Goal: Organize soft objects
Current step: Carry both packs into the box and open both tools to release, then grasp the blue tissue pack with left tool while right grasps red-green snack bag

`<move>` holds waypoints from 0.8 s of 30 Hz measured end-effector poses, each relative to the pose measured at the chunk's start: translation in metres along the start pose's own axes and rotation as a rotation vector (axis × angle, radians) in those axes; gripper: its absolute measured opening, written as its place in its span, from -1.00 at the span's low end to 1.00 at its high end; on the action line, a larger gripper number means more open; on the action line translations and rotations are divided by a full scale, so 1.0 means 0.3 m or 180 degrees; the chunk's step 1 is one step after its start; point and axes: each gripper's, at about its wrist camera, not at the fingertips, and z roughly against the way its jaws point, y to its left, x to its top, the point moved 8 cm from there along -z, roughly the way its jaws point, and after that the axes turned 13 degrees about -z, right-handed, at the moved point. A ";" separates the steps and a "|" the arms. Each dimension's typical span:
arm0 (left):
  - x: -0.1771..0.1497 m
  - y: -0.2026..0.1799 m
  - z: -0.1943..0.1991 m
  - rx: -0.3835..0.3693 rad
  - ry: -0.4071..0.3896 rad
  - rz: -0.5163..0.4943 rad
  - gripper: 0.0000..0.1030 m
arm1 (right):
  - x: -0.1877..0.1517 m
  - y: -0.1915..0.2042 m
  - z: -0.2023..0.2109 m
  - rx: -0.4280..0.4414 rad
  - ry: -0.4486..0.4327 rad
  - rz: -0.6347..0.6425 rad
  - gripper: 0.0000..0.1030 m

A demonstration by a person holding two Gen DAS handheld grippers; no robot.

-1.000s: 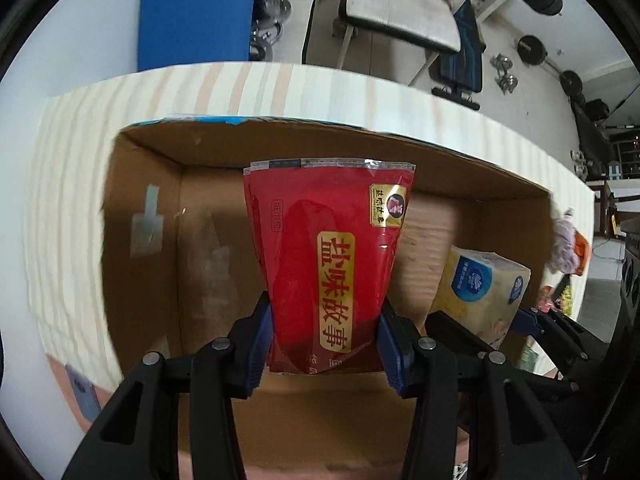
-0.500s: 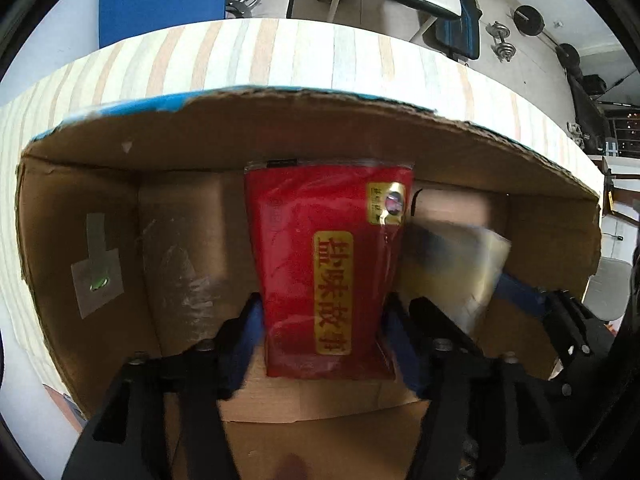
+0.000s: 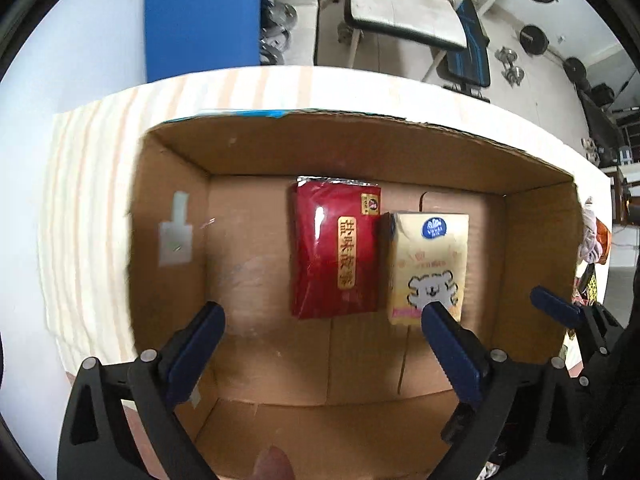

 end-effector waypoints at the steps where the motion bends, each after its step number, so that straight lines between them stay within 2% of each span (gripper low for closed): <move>1: -0.018 0.005 0.019 0.0037 -0.0050 0.0001 0.96 | -0.026 0.000 0.018 0.0025 0.0000 -0.0011 1.00; 3: -0.052 0.012 0.061 0.0123 -0.0148 0.0011 0.96 | -0.024 -0.013 0.007 0.0043 -0.0043 -0.0031 1.00; 11: -0.159 -0.020 0.212 0.0260 -0.0494 0.0071 0.96 | -0.150 -0.062 0.127 0.0135 -0.0289 -0.0047 1.00; 16: -0.206 -0.084 0.321 0.0237 -0.0688 0.0122 0.96 | -0.220 -0.095 0.233 0.0329 -0.0429 -0.0012 1.00; 21: -0.169 -0.202 0.426 0.0288 -0.0849 0.0000 0.96 | -0.250 -0.173 0.355 0.0600 -0.0533 -0.0120 1.00; 24: -0.121 -0.315 0.450 0.0336 -0.0877 -0.0211 0.96 | -0.247 -0.288 0.430 0.0685 -0.0631 -0.0254 1.00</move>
